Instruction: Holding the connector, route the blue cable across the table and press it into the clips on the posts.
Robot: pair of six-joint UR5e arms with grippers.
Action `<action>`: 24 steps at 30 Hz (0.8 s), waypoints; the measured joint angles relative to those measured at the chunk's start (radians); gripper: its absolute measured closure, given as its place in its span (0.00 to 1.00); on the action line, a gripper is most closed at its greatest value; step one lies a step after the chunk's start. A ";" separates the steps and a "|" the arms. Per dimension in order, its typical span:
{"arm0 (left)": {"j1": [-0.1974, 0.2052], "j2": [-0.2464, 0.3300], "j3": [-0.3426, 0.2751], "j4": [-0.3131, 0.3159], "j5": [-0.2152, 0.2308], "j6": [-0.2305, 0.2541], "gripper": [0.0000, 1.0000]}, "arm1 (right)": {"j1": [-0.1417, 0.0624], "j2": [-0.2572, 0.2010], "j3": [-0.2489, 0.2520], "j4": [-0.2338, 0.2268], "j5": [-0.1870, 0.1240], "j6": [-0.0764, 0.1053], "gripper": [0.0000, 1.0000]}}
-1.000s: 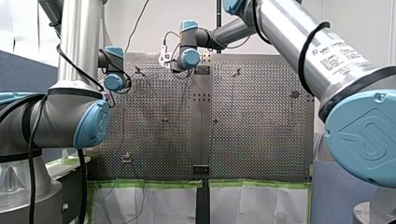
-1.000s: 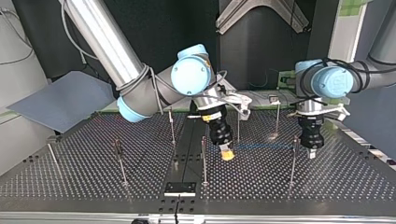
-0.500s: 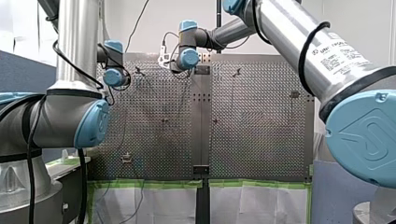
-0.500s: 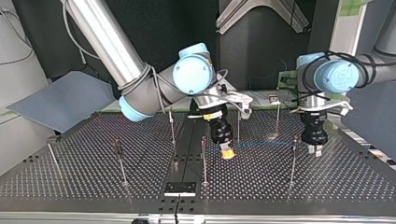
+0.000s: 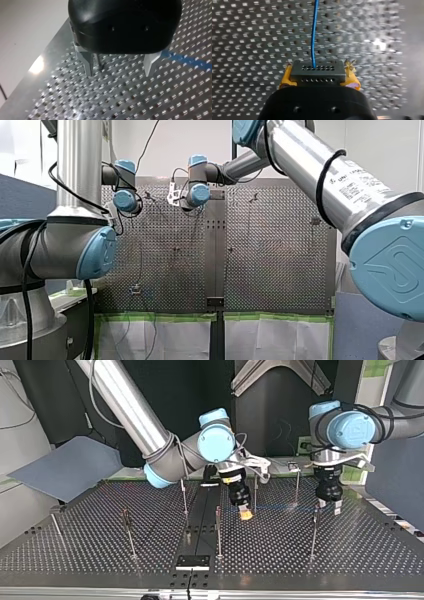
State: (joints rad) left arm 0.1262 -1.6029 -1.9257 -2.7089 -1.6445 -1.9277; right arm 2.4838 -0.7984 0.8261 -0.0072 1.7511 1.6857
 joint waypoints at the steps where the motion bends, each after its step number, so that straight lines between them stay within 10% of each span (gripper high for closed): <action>1: -0.004 0.008 -0.008 -0.010 -0.001 -0.004 0.00 | 0.000 0.006 0.001 0.000 0.000 0.001 1.00; 24: -0.058 0.207 -0.098 -0.039 0.010 -0.010 0.00 | -0.016 0.030 0.005 0.000 0.001 0.019 1.00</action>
State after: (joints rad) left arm 0.0677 -1.3963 -2.0238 -2.7477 -1.6346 -1.9375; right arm 2.4675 -0.7681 0.8307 -0.0067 1.7520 1.7045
